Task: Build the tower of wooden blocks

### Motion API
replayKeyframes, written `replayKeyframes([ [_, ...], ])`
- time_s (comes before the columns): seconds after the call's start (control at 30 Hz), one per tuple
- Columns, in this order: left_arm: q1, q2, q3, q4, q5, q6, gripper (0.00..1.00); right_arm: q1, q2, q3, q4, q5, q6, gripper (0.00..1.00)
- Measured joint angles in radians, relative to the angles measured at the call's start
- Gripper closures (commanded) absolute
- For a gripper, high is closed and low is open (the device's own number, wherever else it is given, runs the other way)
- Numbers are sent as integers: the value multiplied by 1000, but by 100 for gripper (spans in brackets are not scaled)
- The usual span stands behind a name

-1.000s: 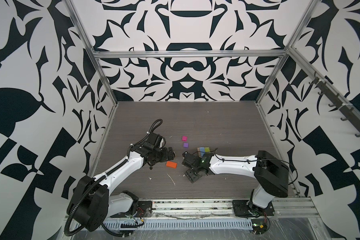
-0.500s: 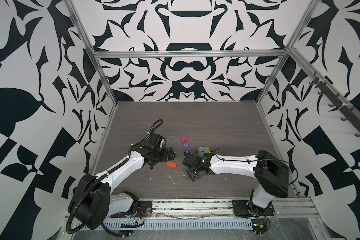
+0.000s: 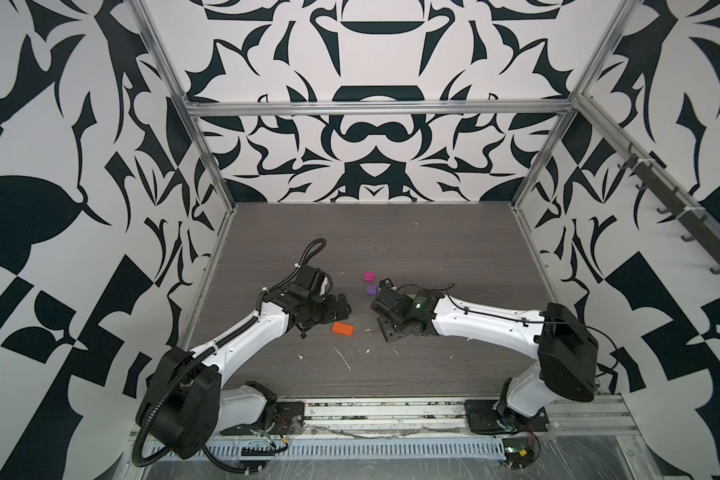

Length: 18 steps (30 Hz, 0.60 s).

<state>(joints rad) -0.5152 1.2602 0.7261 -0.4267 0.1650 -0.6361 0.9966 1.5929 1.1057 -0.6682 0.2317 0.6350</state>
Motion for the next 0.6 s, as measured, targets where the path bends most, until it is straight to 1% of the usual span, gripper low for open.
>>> replayKeyframes([
  [0.4, 0, 0, 0, -2, -8, 4, 4, -177, -3, 74, -56, -23, 21, 40],
  [0.6, 0, 0, 0, -1, -3, 4, 4, -232, 32, 100, -68, -29, 18, 40],
])
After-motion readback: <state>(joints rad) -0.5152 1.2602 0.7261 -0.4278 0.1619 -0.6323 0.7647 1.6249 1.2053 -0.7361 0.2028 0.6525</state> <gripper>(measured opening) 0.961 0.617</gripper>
